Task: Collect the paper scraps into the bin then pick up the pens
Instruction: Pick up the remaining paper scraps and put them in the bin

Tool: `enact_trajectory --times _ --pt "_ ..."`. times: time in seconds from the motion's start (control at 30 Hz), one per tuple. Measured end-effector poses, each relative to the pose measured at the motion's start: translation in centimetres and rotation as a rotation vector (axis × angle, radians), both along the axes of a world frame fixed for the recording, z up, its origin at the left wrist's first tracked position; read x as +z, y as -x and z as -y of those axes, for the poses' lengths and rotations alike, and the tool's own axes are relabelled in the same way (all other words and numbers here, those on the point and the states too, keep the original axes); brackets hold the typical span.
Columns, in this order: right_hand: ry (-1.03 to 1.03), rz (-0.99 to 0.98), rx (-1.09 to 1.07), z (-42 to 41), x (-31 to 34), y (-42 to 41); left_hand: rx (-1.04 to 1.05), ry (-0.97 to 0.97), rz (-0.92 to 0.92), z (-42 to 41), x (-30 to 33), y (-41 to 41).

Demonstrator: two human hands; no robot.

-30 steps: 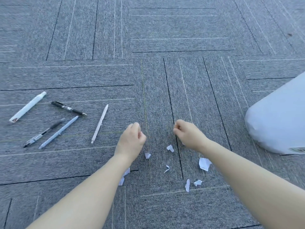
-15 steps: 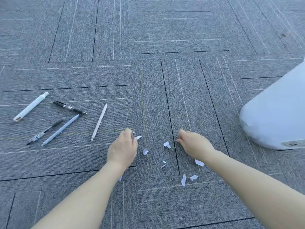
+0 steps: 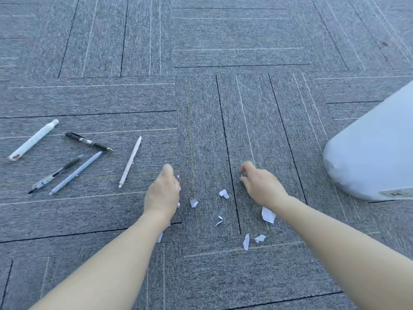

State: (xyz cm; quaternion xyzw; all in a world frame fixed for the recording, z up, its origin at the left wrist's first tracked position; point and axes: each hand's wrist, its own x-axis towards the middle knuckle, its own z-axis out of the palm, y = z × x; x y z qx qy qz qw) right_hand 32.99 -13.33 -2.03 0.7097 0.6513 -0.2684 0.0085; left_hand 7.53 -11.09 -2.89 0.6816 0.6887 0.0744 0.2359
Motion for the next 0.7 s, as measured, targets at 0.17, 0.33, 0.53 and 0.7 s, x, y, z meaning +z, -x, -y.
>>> enact_trajectory --times 0.17,0.33,0.53,0.7 --pt "0.006 0.13 0.084 -1.6 0.2 0.4 -0.08 0.047 -0.07 -0.4 0.3 0.1" --pt "0.124 -0.076 0.012 -1.3 0.7 1.0 -0.188 0.052 -0.189 -0.6 0.1 -0.1" --pt "0.161 -0.158 0.106 1.1 1.3 3.2 -0.23 0.045 -0.195 -1.0 -0.1 0.2" --pt "0.109 -0.1 0.246 1.6 1.3 4.3 -0.245 0.016 -0.173 1.5 -0.3 2.9"
